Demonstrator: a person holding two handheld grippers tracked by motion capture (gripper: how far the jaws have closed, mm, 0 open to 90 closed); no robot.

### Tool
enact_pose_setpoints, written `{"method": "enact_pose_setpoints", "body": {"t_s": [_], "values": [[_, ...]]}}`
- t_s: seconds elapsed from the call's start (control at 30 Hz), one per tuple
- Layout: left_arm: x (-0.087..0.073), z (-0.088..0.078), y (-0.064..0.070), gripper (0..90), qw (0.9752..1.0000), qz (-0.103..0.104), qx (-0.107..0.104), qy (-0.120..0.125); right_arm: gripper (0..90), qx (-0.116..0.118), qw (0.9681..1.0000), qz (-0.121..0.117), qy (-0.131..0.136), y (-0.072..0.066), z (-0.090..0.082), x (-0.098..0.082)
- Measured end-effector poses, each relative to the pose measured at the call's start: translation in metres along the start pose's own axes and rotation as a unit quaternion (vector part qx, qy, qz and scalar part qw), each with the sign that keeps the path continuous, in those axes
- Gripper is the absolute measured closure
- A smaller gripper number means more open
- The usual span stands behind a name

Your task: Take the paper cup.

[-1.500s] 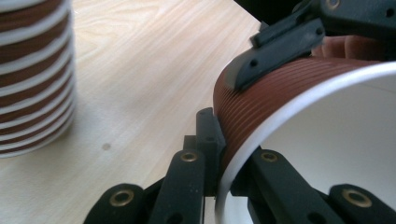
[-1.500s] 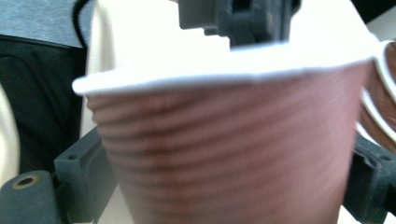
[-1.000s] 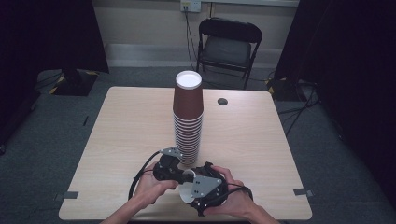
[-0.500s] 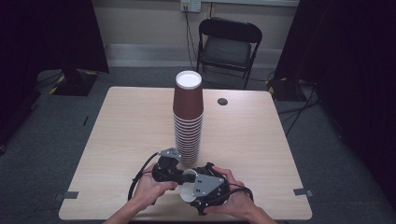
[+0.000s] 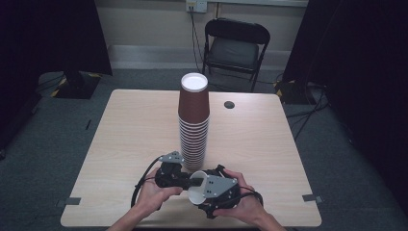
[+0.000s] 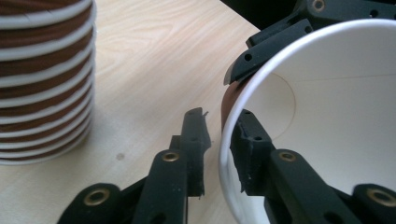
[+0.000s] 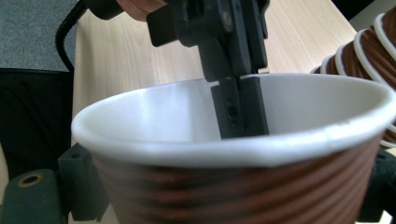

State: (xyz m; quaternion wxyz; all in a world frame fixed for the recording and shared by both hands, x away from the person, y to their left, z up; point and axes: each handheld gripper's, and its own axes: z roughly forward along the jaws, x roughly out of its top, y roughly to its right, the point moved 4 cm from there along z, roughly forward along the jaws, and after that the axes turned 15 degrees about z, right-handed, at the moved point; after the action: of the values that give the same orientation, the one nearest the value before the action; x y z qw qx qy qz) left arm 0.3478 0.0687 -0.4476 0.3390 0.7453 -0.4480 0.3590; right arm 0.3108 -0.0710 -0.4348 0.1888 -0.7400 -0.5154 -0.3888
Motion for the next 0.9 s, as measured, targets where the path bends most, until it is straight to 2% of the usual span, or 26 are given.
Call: {"method": "enact_pose_setpoints", "body": {"t_s": [0.17, 0.2, 0.23, 0.33, 0.57, 0.6, 0.7, 0.73, 0.77, 0.8, 0.83, 0.9], "values": [[0.0, -0.003, 0.0, 70.1, 0.9998, 0.012, 0.011, 0.013, 10.4, -0.005, 0.9999, 0.01, 0.006, 0.003, -0.002, 0.0], [0.001, -0.005, 0.001, 69.1, 0.9993, 0.02, 0.018, 0.026, 10.3, -0.002, 0.9999, 0.013, 0.008, 0.004, -0.002, 0.0], [0.002, -0.005, 0.003, 69.3, 0.9992, 0.02, 0.015, 0.032, 10.4, -0.002, 0.9998, 0.016, 0.01, 0.005, -0.003, 0.0], [0.003, -0.008, 0.006, 67.6, 0.9984, 0.035, 0.017, 0.041, 10.4, -0.003, 0.9996, 0.025, 0.015, 0.007, -0.006, 0.0], [0.002, -0.012, 0.006, 61.1, 0.9976, 0.033, 0.032, 0.053, 10.3, -0.002, 0.999, 0.038, 0.021, 0.011, -0.008, -0.001], [0.002, -0.014, 0.006, 59.8, 0.9967, 0.034, 0.033, 0.066, 10.4, -0.001, 0.9987, 0.046, 0.024, 0.012, -0.009, -0.002], [0.002, -0.018, 0.005, 53.2, 0.995, 0.041, 0.054, 0.073, 10.4, 0.002, 0.9978, 0.058, 0.031, 0.015, -0.01, -0.002], [0.002, -0.018, 0.005, 51.5, 0.995, 0.041, 0.054, 0.073, 10.4, 0.002, 0.9978, 0.058, 0.031, 0.015, -0.01, -0.002], [0.002, -0.019, 0.005, 51.5, 0.9937, 0.046, 0.066, 0.078, 10.3, 0.002, 0.9974, 0.063, 0.034, 0.016, -0.01, -0.003], [0.002, -0.021, 0.004, 46.4, 0.9917, 0.052, 0.084, 0.083, 10.3, -0.002, 0.9966, 0.074, 0.038, 0.018, -0.011, -0.003], [0.002, -0.021, 0.004, 44.9, 0.9917, 0.052, 0.084, 0.083, 10.3, -0.002, 0.9966, 0.074, 0.038, 0.018, -0.011, -0.003], [0.002, -0.023, 0.003, 42.3, 0.9897, 0.056, 0.094, 0.092, 10.3, 0.0, 0.9956, 0.084, 0.041, 0.021, -0.012, -0.005]]}}
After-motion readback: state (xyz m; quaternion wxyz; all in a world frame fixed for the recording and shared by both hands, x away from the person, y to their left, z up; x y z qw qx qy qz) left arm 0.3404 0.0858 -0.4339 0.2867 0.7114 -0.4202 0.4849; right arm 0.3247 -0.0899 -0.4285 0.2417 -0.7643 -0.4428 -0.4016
